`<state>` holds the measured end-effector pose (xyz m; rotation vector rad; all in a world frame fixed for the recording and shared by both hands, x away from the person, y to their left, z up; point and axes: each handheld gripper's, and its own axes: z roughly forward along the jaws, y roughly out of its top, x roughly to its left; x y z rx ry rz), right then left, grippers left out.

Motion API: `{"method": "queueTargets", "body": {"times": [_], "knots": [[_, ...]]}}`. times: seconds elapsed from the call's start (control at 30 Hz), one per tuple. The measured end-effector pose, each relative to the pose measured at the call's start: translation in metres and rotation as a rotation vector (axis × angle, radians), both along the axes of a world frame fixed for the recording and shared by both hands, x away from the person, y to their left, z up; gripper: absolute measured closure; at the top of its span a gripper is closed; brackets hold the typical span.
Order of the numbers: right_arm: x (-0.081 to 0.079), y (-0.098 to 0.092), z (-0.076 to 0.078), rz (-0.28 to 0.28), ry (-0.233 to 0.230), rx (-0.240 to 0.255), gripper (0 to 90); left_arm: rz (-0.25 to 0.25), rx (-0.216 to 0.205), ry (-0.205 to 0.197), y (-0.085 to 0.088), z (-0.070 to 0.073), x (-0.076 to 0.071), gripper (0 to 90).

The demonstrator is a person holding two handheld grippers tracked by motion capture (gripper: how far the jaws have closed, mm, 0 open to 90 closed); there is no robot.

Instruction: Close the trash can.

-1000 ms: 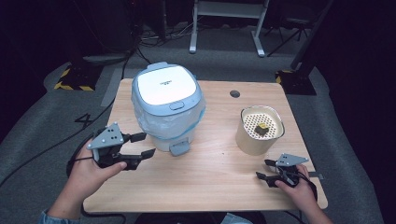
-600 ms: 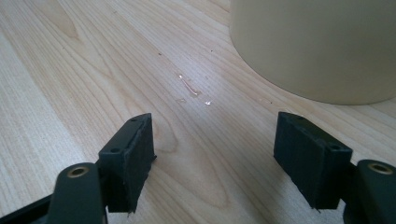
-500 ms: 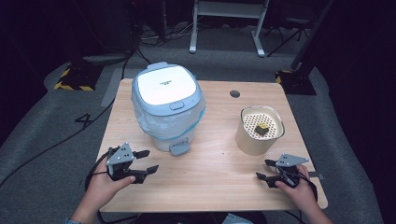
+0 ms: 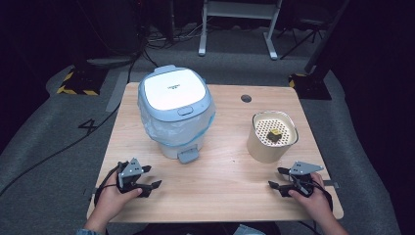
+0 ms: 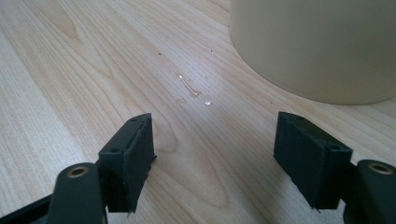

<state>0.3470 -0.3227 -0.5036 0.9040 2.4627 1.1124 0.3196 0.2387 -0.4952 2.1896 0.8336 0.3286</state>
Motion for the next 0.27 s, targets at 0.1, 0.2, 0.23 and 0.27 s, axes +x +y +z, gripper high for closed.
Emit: {"method": "queueTargets", "body": {"times": [0.1,0.2,0.23,0.27], "knots": [[0.0,0.0,0.0,0.0,0.0,0.0,28.9,0.018,0.079,0.014,0.0001,-0.0065,0.0029,20.6],[-0.0001,0.0001,0.0,-0.002,0.0,-0.003,27.2,0.025,0.044,0.035,0.0015,-0.0094,0.0054,15.9],[-0.0001,0.0002,-0.0001,-0.004,0.001,-0.003,26.1,0.025,0.045,0.036,0.0017,-0.0094,0.0055,15.7],[-0.0002,0.0,-0.0001,-0.003,0.002,-0.005,25.3,0.026,0.043,0.038,0.0016,-0.0095,0.0055,15.6]]}}
